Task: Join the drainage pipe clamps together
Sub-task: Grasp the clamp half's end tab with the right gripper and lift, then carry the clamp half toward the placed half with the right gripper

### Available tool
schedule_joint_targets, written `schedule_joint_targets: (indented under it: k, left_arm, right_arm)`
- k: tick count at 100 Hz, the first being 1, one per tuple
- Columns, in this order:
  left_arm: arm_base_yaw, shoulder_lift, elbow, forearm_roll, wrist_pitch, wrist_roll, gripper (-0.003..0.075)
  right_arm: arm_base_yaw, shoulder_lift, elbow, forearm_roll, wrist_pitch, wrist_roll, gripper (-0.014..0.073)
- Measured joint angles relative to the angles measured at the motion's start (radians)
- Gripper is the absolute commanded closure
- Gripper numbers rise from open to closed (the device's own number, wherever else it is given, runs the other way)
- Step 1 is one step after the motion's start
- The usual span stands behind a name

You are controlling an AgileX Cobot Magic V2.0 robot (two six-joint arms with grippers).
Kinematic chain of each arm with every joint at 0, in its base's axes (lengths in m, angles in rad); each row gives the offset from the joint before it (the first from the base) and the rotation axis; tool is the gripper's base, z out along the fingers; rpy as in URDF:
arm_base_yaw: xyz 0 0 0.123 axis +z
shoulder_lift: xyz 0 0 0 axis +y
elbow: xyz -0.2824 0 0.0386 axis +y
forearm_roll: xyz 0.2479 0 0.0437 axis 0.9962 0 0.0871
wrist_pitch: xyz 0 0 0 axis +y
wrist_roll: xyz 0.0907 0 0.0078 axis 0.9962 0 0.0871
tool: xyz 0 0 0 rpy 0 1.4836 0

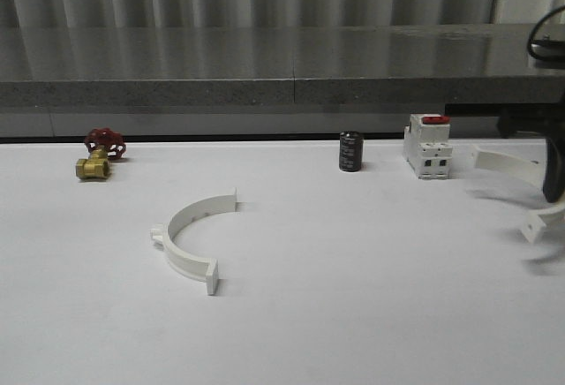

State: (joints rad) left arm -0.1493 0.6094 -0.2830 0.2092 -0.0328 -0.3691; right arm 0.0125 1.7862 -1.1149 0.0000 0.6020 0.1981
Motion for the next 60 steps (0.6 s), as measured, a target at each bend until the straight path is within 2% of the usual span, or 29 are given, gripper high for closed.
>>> schedule_joint_targets:
  k: [21,36,60]
  left_arm:
    - [0.0,0.0,0.0,0.0,0.0,0.0,0.074]
    - [0.0,0.0,0.0,0.0,0.0,-0.002,0.074]
    - [0.0,0.0,0.0,0.0,0.0,-0.002,0.074]
  right_arm:
    - [0.162,-0.004,-0.072,0.0,0.043,0.073,0.0571]
    - [0.26,-0.004,-0.088,0.0,0.039,0.18,0.0571]
    - [0.372,-0.002,-0.093,0.0,0.012,0.302,0.0571]
